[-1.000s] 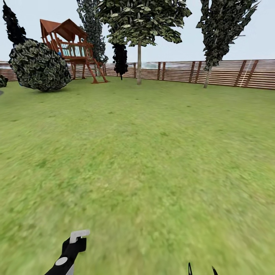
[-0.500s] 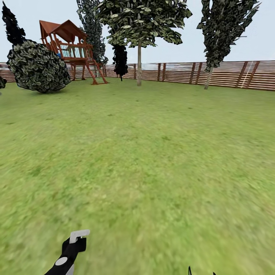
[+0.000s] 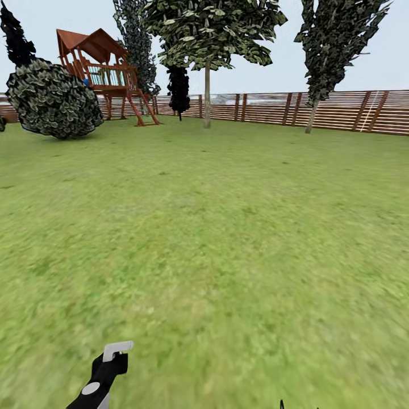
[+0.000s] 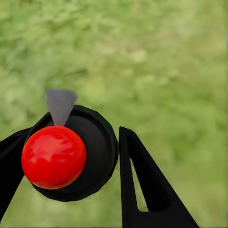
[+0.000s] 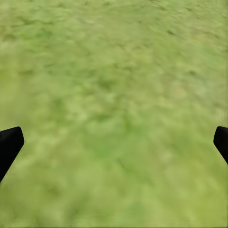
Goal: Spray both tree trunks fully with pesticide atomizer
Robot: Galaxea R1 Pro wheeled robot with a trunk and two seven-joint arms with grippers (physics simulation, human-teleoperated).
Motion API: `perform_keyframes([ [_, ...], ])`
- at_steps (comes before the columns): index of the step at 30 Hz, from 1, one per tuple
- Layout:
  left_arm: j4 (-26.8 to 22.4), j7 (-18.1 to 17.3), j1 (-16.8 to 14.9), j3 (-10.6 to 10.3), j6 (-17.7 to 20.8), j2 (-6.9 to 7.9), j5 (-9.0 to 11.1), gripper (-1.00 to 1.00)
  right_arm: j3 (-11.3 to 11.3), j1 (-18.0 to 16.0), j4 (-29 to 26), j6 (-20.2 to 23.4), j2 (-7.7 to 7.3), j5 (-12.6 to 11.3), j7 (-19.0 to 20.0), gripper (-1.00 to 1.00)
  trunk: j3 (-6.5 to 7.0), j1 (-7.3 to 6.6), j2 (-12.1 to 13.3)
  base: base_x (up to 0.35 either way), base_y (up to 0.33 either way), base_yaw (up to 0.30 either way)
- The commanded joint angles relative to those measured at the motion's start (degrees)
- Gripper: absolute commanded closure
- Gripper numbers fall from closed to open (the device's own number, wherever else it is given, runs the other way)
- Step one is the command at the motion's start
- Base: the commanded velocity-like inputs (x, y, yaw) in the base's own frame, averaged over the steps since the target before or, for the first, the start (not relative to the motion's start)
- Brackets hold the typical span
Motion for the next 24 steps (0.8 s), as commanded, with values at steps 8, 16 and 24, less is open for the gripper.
perform_keyframes([
  [8,0.0,0.0,0.0,-0.1,0.0,-0.09,0.0,1.0,0.0,0.0,0.0,0.0,0.0,0.0,0.0,-1.0,0.0,0.0,0.0,0.337,0.0,0.0],
  [16,0.0,0.0,0.0,-0.1,0.0,-0.09,0.0,1.0,0.0,0.0,0.0,0.0,0.0,0.0,0.0,-1.0,0.0,0.0,0.0,0.337,0.0,0.0],
  [24,0.0,0.0,0.0,0.0,0.0,-0.09,0.0,1.0,0.0,0.0,0.0,0.0,0.0,0.0,0.0,-1.0,0.0,0.0,0.0,0.337,0.0,0.0],
])
